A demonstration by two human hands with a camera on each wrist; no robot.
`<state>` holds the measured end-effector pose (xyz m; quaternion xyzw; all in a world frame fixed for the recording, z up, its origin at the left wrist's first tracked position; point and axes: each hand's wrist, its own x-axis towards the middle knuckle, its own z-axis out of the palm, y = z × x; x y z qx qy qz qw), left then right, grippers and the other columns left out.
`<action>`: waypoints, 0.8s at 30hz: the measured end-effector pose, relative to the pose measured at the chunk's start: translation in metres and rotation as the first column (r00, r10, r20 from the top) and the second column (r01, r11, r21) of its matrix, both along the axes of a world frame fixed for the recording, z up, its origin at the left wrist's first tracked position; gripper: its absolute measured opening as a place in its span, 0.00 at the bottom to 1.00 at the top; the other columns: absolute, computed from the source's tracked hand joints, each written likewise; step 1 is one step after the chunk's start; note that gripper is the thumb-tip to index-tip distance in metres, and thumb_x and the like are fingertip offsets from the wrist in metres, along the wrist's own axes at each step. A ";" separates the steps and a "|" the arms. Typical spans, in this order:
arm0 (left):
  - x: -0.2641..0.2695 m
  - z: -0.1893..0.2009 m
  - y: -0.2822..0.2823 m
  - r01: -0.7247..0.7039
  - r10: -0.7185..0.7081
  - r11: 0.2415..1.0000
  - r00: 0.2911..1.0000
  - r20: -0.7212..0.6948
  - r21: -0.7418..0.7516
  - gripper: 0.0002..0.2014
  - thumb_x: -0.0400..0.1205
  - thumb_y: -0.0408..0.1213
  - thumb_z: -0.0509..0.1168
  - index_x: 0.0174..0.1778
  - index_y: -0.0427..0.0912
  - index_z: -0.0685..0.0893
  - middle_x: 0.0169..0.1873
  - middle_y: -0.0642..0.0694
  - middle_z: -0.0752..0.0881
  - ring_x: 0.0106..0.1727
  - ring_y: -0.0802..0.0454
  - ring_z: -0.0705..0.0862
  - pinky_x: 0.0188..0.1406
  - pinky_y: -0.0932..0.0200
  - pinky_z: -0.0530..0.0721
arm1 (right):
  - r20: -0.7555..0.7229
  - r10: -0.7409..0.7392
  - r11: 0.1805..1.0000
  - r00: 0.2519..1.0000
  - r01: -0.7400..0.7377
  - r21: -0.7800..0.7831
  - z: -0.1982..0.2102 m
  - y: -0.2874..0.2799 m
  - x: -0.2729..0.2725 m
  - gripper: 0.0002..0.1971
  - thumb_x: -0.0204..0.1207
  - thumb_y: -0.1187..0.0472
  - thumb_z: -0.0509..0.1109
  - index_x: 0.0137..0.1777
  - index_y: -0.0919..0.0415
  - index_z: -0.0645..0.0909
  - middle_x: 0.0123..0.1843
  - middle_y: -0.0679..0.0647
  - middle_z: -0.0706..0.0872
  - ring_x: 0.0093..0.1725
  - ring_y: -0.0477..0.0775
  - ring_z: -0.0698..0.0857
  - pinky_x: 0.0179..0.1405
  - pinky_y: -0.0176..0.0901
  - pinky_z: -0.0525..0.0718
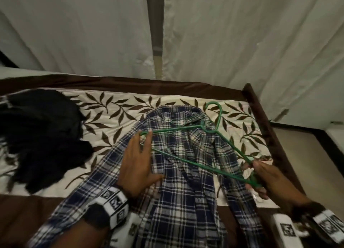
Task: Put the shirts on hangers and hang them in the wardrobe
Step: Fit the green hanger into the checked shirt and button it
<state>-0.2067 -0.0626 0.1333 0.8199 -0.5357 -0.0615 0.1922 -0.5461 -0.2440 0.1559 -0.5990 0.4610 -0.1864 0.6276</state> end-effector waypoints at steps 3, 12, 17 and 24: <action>0.010 0.002 0.009 -0.071 0.076 0.996 0.988 0.136 -0.044 0.66 0.57 0.64 0.82 0.87 0.47 0.54 0.76 0.34 0.67 0.76 0.34 0.67 0.71 0.32 0.73 | -0.017 0.065 0.998 0.998 -0.064 0.013 0.002 0.006 0.005 0.21 0.85 0.49 0.57 0.59 0.66 0.84 0.24 0.69 0.80 0.20 0.56 0.67 0.16 0.33 0.64; 0.002 -0.030 0.017 -0.041 -0.008 0.997 0.811 -0.585 -0.071 0.25 0.67 0.36 0.82 0.56 0.52 0.80 0.34 0.54 0.79 0.30 0.60 0.75 0.30 0.59 0.77 | 0.295 0.024 0.993 0.955 -0.056 0.100 0.037 0.009 0.027 0.46 0.57 0.30 0.82 0.74 0.51 0.78 0.44 0.69 0.87 0.37 0.59 0.85 0.35 0.53 0.88; -0.056 -0.039 -0.006 0.028 -0.014 1.000 0.352 -0.936 -0.004 0.17 0.73 0.36 0.79 0.53 0.49 0.80 0.36 0.47 0.81 0.36 0.51 0.80 0.40 0.49 0.86 | 0.162 0.252 0.964 0.954 -0.262 0.041 0.013 0.022 0.084 0.56 0.58 0.36 0.83 0.84 0.39 0.56 0.75 0.47 0.82 0.75 0.50 0.79 0.70 0.48 0.78; -0.088 -0.050 -0.036 0.142 -0.068 0.989 0.210 -0.975 -0.039 0.22 0.80 0.33 0.74 0.67 0.48 0.74 0.45 0.58 0.85 0.39 0.72 0.84 0.41 0.72 0.80 | 0.184 0.275 0.960 0.944 -0.278 -0.008 -0.030 0.038 0.133 0.48 0.68 0.63 0.79 0.84 0.43 0.58 0.73 0.49 0.83 0.71 0.54 0.83 0.64 0.50 0.86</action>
